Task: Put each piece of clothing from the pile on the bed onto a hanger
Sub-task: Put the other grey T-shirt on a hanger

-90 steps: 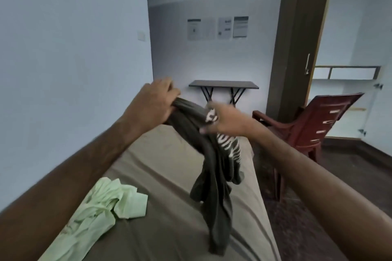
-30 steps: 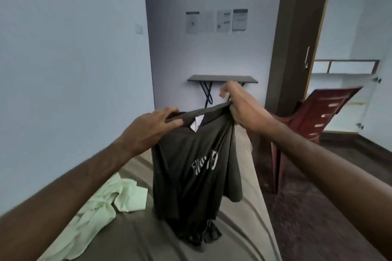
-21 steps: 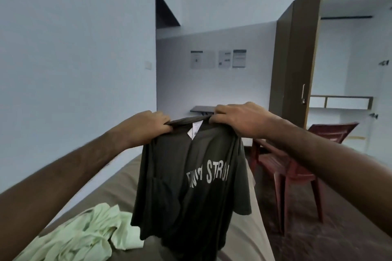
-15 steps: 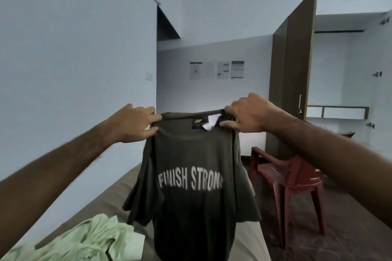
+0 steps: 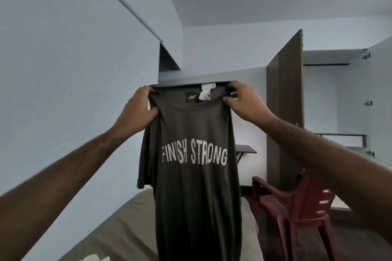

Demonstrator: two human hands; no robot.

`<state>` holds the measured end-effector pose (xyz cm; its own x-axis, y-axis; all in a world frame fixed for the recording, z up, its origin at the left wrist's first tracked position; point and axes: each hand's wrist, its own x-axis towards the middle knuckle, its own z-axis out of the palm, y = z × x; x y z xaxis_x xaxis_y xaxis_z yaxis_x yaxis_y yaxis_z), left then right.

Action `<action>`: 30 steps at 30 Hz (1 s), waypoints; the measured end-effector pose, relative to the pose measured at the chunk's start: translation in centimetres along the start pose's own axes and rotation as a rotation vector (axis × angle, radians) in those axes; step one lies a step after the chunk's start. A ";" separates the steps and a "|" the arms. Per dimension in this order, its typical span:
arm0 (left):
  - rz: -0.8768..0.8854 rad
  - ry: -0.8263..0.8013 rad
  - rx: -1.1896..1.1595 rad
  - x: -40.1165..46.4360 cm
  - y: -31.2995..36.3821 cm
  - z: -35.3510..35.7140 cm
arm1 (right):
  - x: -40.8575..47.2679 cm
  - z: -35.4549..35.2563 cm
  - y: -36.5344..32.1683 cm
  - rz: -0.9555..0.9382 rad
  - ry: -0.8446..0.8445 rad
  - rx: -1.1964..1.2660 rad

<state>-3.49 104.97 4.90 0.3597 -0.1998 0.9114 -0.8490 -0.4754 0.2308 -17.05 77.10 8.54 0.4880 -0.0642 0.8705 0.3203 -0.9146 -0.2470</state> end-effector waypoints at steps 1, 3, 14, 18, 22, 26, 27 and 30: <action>-0.073 0.026 -0.119 0.5 0.6 0.1 | 0.5 -0.1 -0.3 0.031 0.056 0.048; -0.264 0.080 -0.359 1.9 1.6 -0.3 | 1.5 -0.5 -0.7 0.105 0.166 0.161; -0.191 -0.233 -0.579 -1.4 5.0 2.0 | 3.5 -0.5 -1.4 -0.023 -0.027 -0.141; -0.078 -0.427 -0.531 -3.4 8.4 5.5 | 3.2 -0.3 -2.3 -0.063 -0.027 -0.292; -0.064 -0.314 -0.524 -4.8 9.1 8.8 | 3.0 -0.5 -2.7 -0.052 -0.030 -0.380; 0.435 -0.197 0.139 -5.7 7.8 9.9 | 3.0 -1.8 -2.6 -0.061 0.002 -0.507; 0.542 -0.185 0.326 -5.8 7.5 10.1 | 3.0 -2.1 -2.5 -0.066 0.003 -0.516; 0.535 -0.247 0.555 -5.9 6.8 10.0 | 2.9 -2.6 -2.0 -0.061 -0.001 -0.533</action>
<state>-7.52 94.31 -2.35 0.0892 -0.6735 0.7338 -0.6377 -0.6045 -0.4774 -18.44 77.70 12.66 0.4826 -0.0047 0.8758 -0.1086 -0.9926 0.0545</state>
